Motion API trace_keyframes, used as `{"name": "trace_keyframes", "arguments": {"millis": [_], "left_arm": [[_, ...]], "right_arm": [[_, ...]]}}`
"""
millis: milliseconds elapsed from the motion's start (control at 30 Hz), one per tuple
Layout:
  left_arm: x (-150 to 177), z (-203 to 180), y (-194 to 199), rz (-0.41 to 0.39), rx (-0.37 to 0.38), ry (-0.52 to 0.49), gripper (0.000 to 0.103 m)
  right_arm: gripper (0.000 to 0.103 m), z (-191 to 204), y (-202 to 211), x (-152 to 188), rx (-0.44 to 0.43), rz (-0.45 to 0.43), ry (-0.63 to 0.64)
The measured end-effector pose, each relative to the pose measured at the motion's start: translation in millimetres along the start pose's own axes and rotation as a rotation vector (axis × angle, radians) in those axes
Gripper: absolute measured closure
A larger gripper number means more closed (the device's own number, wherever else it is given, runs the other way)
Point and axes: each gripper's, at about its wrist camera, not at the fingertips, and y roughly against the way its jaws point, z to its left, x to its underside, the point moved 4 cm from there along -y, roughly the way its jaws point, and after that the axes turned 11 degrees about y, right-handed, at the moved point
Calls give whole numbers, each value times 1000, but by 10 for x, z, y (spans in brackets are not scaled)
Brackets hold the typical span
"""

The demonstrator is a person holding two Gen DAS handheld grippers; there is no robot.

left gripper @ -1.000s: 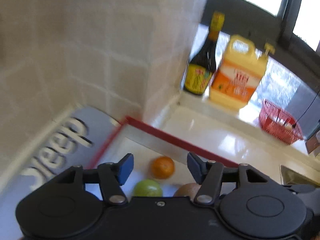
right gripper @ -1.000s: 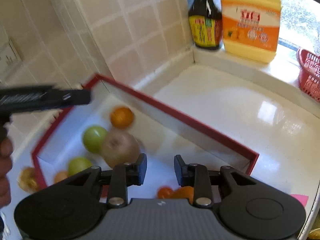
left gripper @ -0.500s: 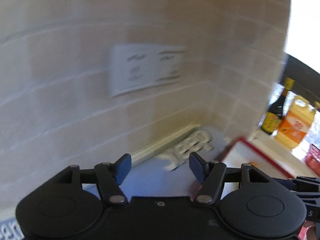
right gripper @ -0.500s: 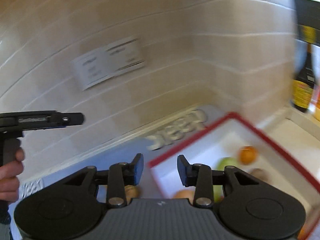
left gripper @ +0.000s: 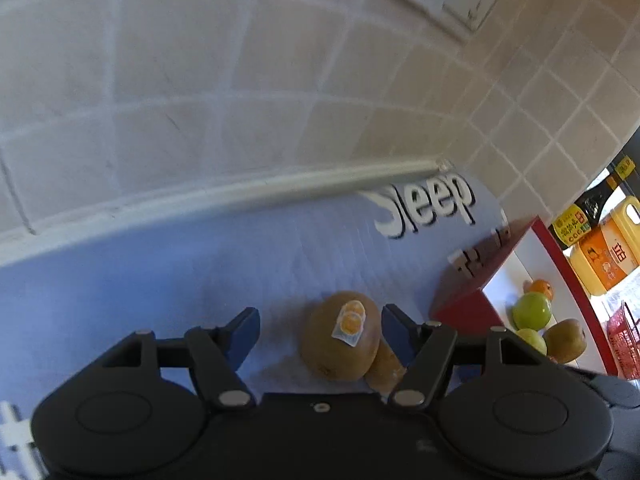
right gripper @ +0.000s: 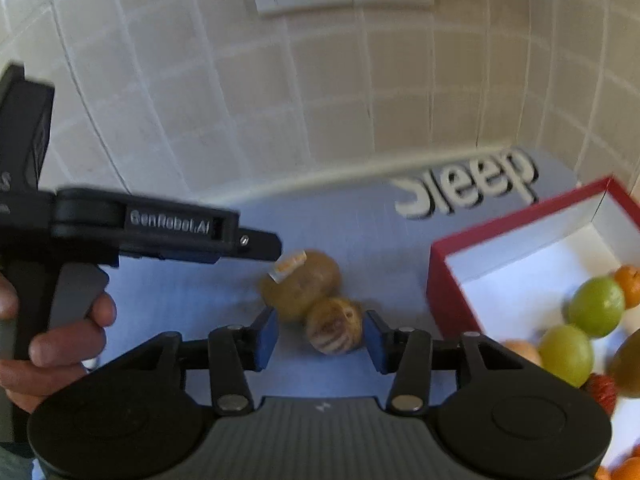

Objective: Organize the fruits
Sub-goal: 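Move both open tools back over the remaining fruit on the mat, then grasp the stickered kiwi with the left tool while the right tool grasps the striped melon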

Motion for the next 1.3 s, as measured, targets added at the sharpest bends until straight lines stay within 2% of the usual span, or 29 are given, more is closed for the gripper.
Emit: {"name": "trace_keyframes", "arguments": {"millis": [133, 367, 500, 633, 733, 1067, 1200, 1300], "left_arm": [[27, -38, -182, 36, 13, -4, 23], [60, -92, -421, 86, 25, 3, 23], [117, -142, -480, 95, 31, -30, 24], [121, -137, -474, 85, 12, -43, 37], [118, -118, -470, 74, 12, -35, 37], [133, -124, -408, 66, -8, -33, 38], [155, -192, -286, 43, -43, -81, 38], [137, -296, -145, 24, -34, -113, 38]], "right_arm": [[54, -39, -191, 131, -6, 46, -19], [54, -56, -372, 171, 0, 44, -15], [54, -76, -491, 141, 6, 41, -17], [54, -105, -575, 145, -8, 46, -25], [54, -120, -611, 133, -11, 42, -24], [58, -120, -566, 157, -12, 19, -8], [58, -110, -443, 141, -4, -4, -8], [58, -90, -256, 112, 8, -34, 8]]}}
